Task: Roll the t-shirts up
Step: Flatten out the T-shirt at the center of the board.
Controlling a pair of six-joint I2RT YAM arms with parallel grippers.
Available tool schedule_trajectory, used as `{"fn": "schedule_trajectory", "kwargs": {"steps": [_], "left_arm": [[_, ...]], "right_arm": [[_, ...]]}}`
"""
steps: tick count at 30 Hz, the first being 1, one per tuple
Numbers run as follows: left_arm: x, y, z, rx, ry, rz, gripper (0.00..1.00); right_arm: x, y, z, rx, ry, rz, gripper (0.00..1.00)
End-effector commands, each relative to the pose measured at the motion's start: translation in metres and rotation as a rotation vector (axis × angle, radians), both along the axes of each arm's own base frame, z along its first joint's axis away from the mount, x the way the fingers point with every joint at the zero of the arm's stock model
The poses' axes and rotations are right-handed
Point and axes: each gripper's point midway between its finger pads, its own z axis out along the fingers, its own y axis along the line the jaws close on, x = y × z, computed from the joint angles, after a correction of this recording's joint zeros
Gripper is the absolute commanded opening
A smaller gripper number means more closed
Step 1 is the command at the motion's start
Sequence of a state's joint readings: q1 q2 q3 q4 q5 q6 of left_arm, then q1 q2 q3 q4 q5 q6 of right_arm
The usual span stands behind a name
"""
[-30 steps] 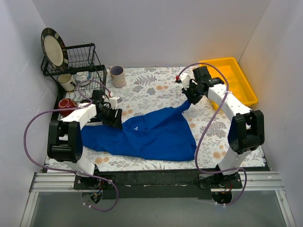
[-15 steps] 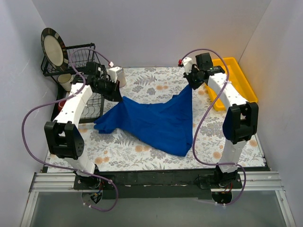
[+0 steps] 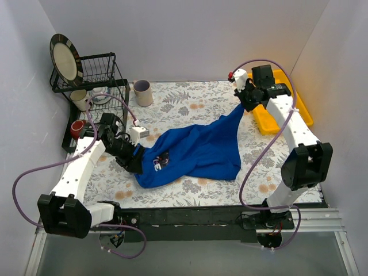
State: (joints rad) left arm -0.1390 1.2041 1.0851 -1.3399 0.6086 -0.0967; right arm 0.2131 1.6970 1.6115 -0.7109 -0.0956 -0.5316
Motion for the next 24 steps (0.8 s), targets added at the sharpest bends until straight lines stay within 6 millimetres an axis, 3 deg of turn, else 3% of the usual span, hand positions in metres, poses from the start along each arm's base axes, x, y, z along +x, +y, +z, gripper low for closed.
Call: {"fn": "schedule_trajectory", "kwargs": {"steps": [1,2,4,5,6,7,9,10,15,16,24], "left_arm": [[0.048,-0.003,0.003,0.012,-0.079,0.072,0.56],[0.081,-0.006,0.009,0.003,-0.173,0.112,0.57],[0.119,0.000,-0.001,0.057,-0.195,0.222,0.61],[0.149,0.000,0.007,0.056,-0.279,0.255,0.61],[0.162,0.002,0.004,0.075,-0.284,0.275,0.62],[0.176,0.005,-0.014,0.111,-0.244,0.278,0.62],[0.200,0.001,-0.016,0.108,-0.261,0.266,0.63],[0.203,-0.008,-0.028,0.073,-0.230,0.215,0.65],[0.215,-0.044,-0.036,-0.084,-0.171,0.086,0.70],[0.216,-0.049,-0.046,-0.093,-0.137,0.072,0.70],[0.196,-0.077,-0.097,-0.044,-0.028,-0.023,0.58]], "right_arm": [[-0.029,-0.009,0.017,0.014,0.020,0.028,0.01],[-0.036,-0.009,0.020,0.019,0.019,0.031,0.01],[-0.046,-0.012,0.011,0.013,0.044,0.029,0.01],[-0.051,-0.014,0.014,0.005,0.034,0.028,0.01],[-0.056,-0.020,0.005,-0.018,0.052,0.016,0.01],[-0.060,-0.022,0.004,-0.030,0.055,0.018,0.01],[-0.068,-0.026,0.007,-0.046,0.035,0.024,0.01],[-0.074,-0.027,0.004,-0.046,0.038,0.026,0.01],[-0.082,-0.027,-0.004,-0.038,0.055,0.020,0.01],[-0.082,-0.027,-0.006,-0.038,0.055,0.020,0.01],[-0.075,-0.024,-0.008,-0.027,0.055,0.019,0.01]]}}
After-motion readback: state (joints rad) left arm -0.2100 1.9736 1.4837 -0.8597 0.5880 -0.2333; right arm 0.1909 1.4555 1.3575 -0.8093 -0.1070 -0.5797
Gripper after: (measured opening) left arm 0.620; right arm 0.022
